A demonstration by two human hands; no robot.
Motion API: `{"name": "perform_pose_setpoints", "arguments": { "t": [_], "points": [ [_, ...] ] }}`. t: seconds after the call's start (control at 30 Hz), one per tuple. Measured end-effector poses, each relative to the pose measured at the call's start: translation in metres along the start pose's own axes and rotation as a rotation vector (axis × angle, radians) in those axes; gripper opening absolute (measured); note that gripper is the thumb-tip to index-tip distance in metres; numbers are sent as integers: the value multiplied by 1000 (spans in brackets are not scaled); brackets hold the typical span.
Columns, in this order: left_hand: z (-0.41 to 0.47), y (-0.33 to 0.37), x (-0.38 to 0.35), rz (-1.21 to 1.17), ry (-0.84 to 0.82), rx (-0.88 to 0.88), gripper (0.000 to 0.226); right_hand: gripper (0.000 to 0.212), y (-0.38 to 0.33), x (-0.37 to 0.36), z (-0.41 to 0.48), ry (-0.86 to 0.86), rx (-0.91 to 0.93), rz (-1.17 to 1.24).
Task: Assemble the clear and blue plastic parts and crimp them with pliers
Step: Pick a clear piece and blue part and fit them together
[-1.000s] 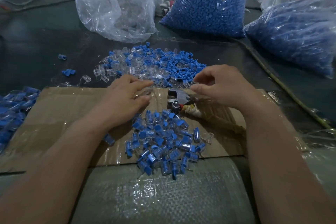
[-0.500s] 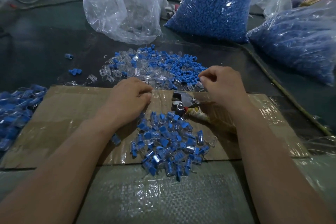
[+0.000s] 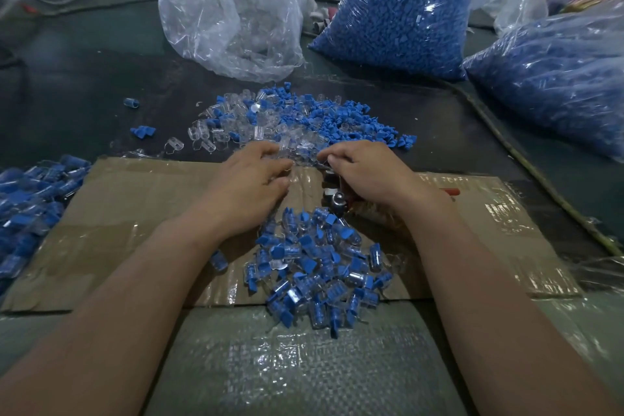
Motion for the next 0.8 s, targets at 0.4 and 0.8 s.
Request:
{"name": "perform_pose_setpoints", "arguments": {
  "t": [0.4,0.8],
  "points": [
    [-6,-1,28,-118,235,21,22,30,2,6,-1,95,0,7],
    [0,1,1,32,-7,8,41,32,-5,-3,2,26,24,3]
  ]
}}
Point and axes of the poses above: each hand's wrist, its own z-axis towards the middle knuckle, its own x-axis out of the back of the hand, y = z × x, the point moved 10 cm from there along z, towards the middle knuckle, and after that the axes turned 2 degrees about -y, right-handed, at the moved point
